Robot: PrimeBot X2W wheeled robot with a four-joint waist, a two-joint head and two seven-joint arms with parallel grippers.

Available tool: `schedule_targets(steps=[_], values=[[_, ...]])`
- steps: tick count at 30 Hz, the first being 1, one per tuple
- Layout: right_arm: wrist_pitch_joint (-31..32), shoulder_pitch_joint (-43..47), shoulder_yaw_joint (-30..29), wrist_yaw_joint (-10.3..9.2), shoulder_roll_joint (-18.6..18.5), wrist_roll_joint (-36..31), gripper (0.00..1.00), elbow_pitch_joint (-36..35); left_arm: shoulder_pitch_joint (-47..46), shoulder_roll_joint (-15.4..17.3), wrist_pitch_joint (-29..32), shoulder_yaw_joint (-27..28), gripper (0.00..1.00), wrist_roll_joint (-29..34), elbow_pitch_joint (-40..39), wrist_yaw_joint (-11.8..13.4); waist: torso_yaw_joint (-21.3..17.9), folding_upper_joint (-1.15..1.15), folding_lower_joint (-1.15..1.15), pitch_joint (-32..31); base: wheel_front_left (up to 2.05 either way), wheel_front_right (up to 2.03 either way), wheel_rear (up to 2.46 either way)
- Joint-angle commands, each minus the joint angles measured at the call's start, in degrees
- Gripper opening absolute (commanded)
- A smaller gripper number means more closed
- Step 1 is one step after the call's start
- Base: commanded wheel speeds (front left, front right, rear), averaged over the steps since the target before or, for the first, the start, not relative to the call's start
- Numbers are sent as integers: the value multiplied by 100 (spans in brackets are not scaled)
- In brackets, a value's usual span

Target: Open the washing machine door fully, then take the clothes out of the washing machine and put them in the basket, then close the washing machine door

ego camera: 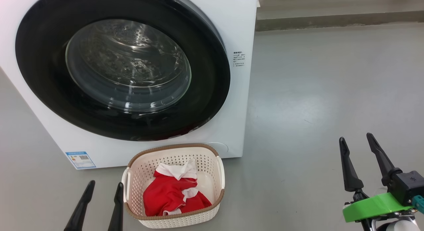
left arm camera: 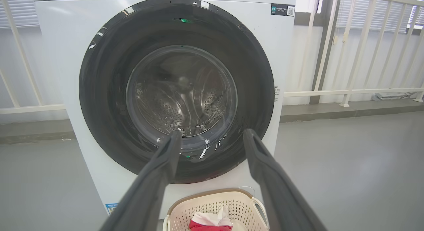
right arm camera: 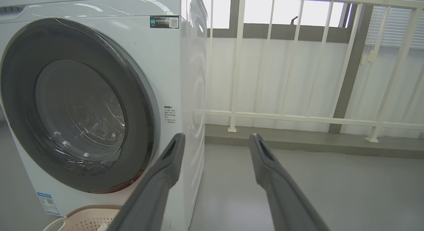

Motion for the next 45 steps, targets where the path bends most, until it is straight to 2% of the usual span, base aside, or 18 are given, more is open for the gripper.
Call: schedule_targets(steps=[1, 10, 11, 17, 21, 26, 45], values=[[-14, -38, 88, -20, -49, 71, 100, -167, -60, 97, -51, 203, 100, -64, -164, -12, 2, 0, 0, 1, 0, 0, 0], [-14, -2, 55, -20, -48, 70, 100, -185, -41, 150, -51, 53, 100, -191, -111, -35, 28, 0, 0, 34, 0, 0, 0], [6, 94, -64, 1, 7, 6, 0, -3, 89, 57, 3, -128, 0, -174, 36, -4, 27, 0, 0, 33, 0, 0, 0], [85, 176, -76, 2, 99, 156, 0, 319, 84, -51, 71, -166, 0, -336, 345, -4, 28, 0, 1, 37, 0, 0, 0], [159, 156, -73, 1, 94, 431, 0, 324, 46, -49, 133, -150, 0, -606, 374, -6, 26, 0, 13, 35, 0, 0, 0], [231, 138, -55, 0, 88, 770, 0, 329, -8, -49, 208, -133, 0, -937, 420, -7, 26, 0, 1, 55, 0, 0, 0], [540, 32, -25, -3, 66, 2056, 0, 372, -221, -53, 502, -60, 0, -2194, 587, -14, 25, 0, 0, 99, 0, 0, 0]])
